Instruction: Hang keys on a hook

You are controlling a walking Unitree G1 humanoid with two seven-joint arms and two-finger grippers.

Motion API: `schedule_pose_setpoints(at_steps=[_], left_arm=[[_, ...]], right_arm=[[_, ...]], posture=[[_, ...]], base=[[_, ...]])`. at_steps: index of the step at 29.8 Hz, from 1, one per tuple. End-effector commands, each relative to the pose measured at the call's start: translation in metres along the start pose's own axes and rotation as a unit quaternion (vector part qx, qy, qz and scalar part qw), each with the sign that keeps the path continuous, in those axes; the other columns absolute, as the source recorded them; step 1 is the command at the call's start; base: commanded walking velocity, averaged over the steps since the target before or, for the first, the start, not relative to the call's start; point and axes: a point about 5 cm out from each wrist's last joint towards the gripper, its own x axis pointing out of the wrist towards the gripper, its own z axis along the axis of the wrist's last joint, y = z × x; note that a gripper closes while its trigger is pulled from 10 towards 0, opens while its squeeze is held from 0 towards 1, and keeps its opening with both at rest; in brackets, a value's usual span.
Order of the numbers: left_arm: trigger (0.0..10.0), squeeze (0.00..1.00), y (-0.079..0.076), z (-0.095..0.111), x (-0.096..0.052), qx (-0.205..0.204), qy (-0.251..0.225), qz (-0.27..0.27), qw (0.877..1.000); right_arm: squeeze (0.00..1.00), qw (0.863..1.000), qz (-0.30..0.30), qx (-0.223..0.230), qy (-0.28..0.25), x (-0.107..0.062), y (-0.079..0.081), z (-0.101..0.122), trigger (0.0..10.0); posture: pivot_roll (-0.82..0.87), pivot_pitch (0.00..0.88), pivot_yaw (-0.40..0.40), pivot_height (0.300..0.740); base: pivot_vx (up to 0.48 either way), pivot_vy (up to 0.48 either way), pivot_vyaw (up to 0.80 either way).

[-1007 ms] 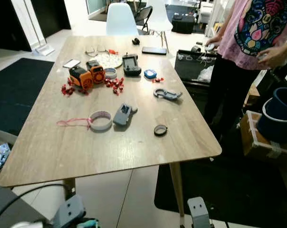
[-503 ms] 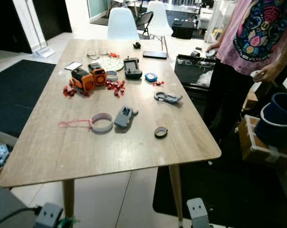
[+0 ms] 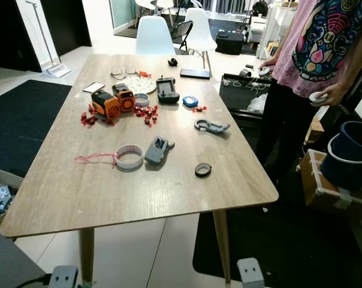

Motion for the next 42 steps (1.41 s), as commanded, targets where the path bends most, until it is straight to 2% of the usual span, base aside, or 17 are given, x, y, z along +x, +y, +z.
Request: schedule_pose_setpoints(at_steps=[1,8,13,30,36,42], left_arm=[[10.0,0.00,-0.006,-0.003,0.001,-0.011,0.001,-0.005,1.000],[10.0,0.00,-0.013,-0.007,0.003,-0.006,0.022,-0.013,1.000],[10.0,0.00,-0.015,-0.011,0.003,-0.009,0.033,-0.007,0.999],[10.0,0.00,-0.004,-0.016,0.002,-0.010,0.050,0.034,0.998],[10.0,0.00,-0.007,-0.019,0.001,-0.028,0.061,0.025,0.997],[10.0,0.00,-0.008,-0.018,0.002,-0.019,0.058,0.030,0.998]], right_arm=[[0.00,1.000,-0.008,0.008,-0.002,-0.001,-0.003,-0.001,10.0],[0.00,0.999,0.000,-0.041,-0.003,0.000,-0.002,0.003,10.0],[0.00,0.998,0.011,-0.061,-0.004,0.001,0.002,0.005,10.0],[0.00,0.996,0.033,-0.088,-0.008,0.004,0.011,0.011,10.0],[0.00,0.994,0.041,-0.096,-0.010,0.006,0.015,0.014,10.0],[0.00,0.994,0.045,-0.103,-0.010,0.006,0.016,0.015,10.0]], posture=[[0.06,0.013,-0.041,0.740],[0.06,0.007,-0.041,0.740],[0.06,0.007,-0.045,0.740],[0.08,0.024,-0.063,0.740],[0.08,0.027,-0.064,0.740],[0.08,0.031,-0.067,0.740]], base=[[0.000,0.000,0.00],[0.000,0.000,0.00],[0.000,0.000,0.77],[0.000,0.000,0.80],[0.000,0.000,0.80],[0.000,0.000,0.80]])
